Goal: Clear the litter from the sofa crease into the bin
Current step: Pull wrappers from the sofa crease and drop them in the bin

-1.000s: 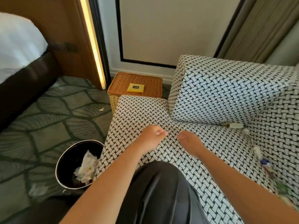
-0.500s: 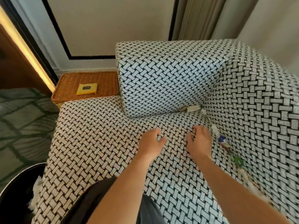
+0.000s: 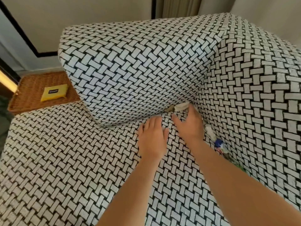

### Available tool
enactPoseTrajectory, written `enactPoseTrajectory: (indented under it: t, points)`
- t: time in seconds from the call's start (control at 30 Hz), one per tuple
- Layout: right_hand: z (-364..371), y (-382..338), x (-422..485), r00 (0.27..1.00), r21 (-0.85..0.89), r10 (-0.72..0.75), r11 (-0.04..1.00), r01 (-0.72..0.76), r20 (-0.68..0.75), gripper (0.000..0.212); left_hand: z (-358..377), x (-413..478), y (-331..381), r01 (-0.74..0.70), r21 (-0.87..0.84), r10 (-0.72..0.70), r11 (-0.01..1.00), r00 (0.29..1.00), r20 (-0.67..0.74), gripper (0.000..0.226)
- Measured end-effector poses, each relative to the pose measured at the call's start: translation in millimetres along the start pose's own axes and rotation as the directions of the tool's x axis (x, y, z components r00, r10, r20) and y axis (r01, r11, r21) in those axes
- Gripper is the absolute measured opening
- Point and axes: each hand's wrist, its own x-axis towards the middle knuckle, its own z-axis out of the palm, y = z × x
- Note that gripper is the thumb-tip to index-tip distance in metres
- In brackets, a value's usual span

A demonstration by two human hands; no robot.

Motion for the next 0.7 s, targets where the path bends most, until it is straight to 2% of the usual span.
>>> enactPoseTrajectory:
  t: [0.13,0.33,0.57,0.7]
  points:
    - [3,-2,12,0.999,0.031,0.039,0.999,-0.039,0.011,0.068,4,30,11,0.135,0.017,-0.136,0.991,0.99,0.027,0.055]
    - [10,-2,21,0.998,0.0,0.05,0.999,-0.05,-0.022,0.054,8,60,29,0.307,0.02,-0.307,0.952,0.941,0.14,0.042]
    - [15,-2,28,0.998,-0.048,0.047,0.998,-0.049,-0.046,0.042,17,79,32,0.324,0.039,-0.325,0.945,0.925,0.198,0.042]
    - [18,-3,32,0.998,-0.101,0.056,0.993,-0.059,-0.029,0.04,15,84,30,0.282,-0.018,-0.271,0.959,0.936,0.226,0.04]
